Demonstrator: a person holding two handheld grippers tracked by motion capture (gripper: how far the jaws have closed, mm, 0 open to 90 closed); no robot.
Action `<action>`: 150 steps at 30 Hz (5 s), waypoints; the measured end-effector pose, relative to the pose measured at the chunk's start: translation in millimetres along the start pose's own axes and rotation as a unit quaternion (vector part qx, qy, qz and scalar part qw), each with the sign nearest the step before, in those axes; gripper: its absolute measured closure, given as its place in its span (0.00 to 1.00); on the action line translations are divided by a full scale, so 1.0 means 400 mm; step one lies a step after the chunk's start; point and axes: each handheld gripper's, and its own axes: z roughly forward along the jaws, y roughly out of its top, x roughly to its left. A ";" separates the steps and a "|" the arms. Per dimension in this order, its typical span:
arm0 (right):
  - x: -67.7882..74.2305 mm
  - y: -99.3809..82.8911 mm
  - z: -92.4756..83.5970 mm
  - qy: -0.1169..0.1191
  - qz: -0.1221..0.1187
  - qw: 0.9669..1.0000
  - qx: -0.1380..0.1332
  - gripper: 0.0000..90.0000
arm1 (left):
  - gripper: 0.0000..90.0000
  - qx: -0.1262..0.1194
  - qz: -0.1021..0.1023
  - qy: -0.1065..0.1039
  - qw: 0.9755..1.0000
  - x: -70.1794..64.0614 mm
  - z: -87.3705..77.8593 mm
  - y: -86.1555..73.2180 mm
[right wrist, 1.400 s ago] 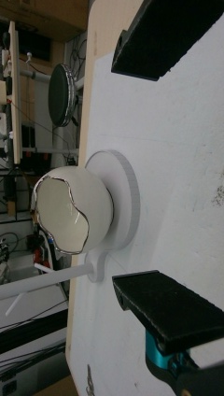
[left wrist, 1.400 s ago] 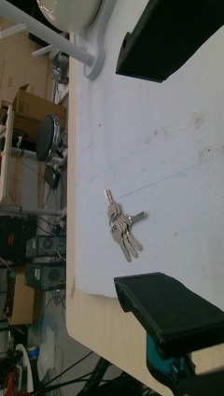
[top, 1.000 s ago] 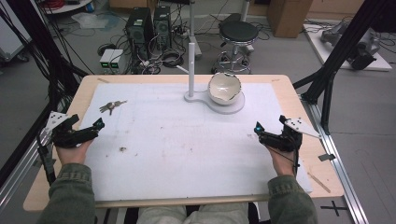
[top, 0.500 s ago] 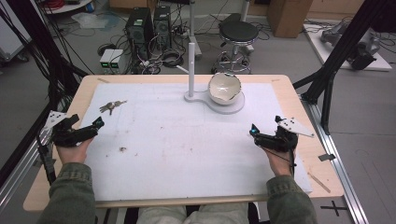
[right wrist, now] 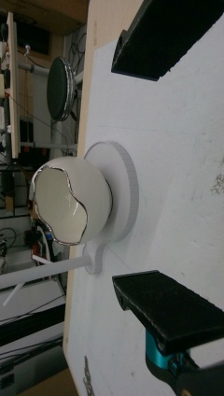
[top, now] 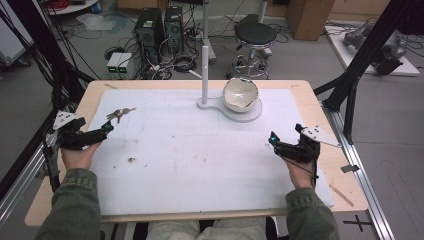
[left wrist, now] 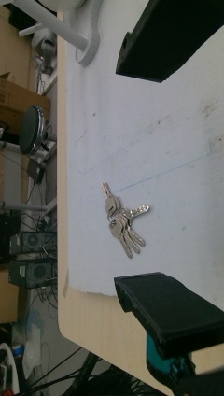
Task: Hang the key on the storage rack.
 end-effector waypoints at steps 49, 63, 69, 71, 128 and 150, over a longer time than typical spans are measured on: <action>-0.007 -0.003 -0.014 0.002 0.028 1.000 0.002 0.01 | 0.02 0.127 0.081 -0.030 0.988 -0.014 0.164 0.130; -0.017 -0.008 -0.018 0.009 0.039 0.999 0.006 0.01 | 0.02 0.177 0.122 -0.027 0.976 0.001 0.244 0.182; -0.015 -0.008 -0.024 0.007 0.031 1.000 0.001 0.01 | 0.02 0.197 0.139 -0.041 0.970 -0.015 0.277 0.185; -0.016 -0.007 -0.025 0.007 0.029 1.000 -0.002 0.01 | 0.02 0.205 0.144 -0.047 0.967 -0.023 0.287 0.183; -0.041 -0.018 -0.045 -0.004 0.028 1.000 0.000 0.01 | 0.44 0.322 0.167 -0.088 0.928 0.041 0.498 0.097; -0.042 -0.011 -0.053 -0.004 0.028 1.000 -0.009 0.01 | 0.98 0.275 0.173 -0.095 0.941 0.007 0.479 0.105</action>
